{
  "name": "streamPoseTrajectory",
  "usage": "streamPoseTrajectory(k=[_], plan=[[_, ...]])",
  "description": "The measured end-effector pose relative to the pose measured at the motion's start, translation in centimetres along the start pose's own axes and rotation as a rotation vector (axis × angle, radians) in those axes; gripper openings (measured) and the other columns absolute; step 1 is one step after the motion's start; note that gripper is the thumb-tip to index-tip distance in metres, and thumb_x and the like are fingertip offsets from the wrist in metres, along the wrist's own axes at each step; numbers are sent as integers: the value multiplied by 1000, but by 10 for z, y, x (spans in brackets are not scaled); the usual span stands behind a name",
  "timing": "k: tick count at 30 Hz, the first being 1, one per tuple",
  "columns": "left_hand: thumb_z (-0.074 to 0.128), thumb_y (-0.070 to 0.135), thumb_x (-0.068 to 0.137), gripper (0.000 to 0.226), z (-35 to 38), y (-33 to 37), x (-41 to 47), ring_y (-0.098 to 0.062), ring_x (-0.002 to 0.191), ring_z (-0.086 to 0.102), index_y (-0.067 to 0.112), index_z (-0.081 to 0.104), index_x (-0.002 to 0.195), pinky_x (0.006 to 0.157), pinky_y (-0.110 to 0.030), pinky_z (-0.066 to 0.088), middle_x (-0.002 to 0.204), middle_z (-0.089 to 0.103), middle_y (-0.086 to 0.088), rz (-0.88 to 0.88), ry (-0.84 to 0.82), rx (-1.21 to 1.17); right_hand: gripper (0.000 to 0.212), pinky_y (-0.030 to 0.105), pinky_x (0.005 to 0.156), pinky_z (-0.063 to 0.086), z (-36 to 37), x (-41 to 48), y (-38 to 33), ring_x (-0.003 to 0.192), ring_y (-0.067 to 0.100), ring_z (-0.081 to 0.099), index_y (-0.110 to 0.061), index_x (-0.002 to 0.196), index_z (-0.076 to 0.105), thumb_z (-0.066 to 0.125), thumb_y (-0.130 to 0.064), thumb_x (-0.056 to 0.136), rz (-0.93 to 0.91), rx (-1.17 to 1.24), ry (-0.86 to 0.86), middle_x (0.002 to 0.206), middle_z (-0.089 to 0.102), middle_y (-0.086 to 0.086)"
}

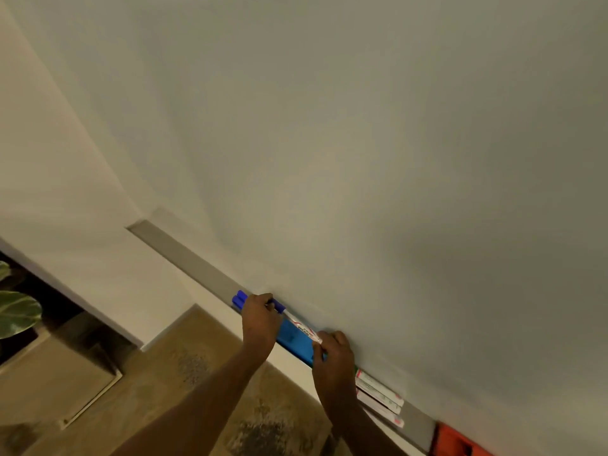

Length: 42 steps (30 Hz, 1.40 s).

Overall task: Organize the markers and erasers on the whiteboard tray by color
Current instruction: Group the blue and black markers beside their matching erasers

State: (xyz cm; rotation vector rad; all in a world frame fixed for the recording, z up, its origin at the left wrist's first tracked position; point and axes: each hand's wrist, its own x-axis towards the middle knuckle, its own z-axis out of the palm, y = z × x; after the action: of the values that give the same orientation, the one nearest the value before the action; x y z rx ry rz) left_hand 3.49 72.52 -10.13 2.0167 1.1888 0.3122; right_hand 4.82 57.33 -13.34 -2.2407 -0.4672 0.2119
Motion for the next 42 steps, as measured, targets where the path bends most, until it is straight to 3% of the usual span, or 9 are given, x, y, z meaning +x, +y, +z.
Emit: streamPoseTrajectory(k=[3,6,10,12,14,16,19,42], plan=[[49,-3,89,27,-4,-5,20,-20,86,59,2,66,110,82,-27,49,108,67,-16,-7,20,-26,17,9,74,44,15,9,-9,91,5,51,-10,107,65,58,-16,92,-27,-51,5,110,61,2],[47,-4,88,27,-8,-10,38,-16,79,51,0,69,102,77,-23,41,106,66,-18,-13,40,-39,13,18,74,52,26,17,-18,84,7,59,-13,100,67,60,-19,91,-70,-126,28,99,67,0],[49,-4,87,28,-17,-21,60,-28,92,61,0,68,107,85,-29,47,110,67,-19,-49,14,-31,15,27,67,57,36,30,-35,77,12,66,-14,100,69,59,-23,92,-105,-264,-8,91,71,0],[50,-5,85,30,-20,-27,72,-26,90,61,0,67,109,83,-31,48,111,68,-18,-64,-6,-31,14,27,63,56,43,36,-42,73,14,66,-14,99,68,60,-21,91,-107,-364,-76,90,71,1],[50,-6,84,31,-21,-32,83,-23,85,60,1,68,108,79,-30,48,109,69,-18,-70,-20,-15,10,26,56,55,49,41,-47,64,14,65,-14,90,70,72,-16,81,-104,-427,-127,80,72,2],[49,-6,82,34,-21,-37,92,-27,90,63,3,69,108,81,-33,51,108,70,-16,-87,-33,-4,22,20,43,51,55,44,-53,47,9,60,-17,71,70,88,-14,59,-128,-464,-161,62,68,-2],[50,-7,79,35,-18,-41,97,-29,90,65,5,70,105,81,-36,55,106,71,-15,-95,-44,14,36,13,36,41,65,49,-55,36,5,53,-19,56,66,95,-16,35,-142,-522,-177,49,62,-5],[52,-4,82,30,-13,-55,82,-28,79,63,8,71,102,75,-40,59,96,71,-14,24,18,107,46,21,47,55,71,48,-44,53,11,65,-15,76,75,93,-8,34,-230,-554,-155,66,71,-1]])
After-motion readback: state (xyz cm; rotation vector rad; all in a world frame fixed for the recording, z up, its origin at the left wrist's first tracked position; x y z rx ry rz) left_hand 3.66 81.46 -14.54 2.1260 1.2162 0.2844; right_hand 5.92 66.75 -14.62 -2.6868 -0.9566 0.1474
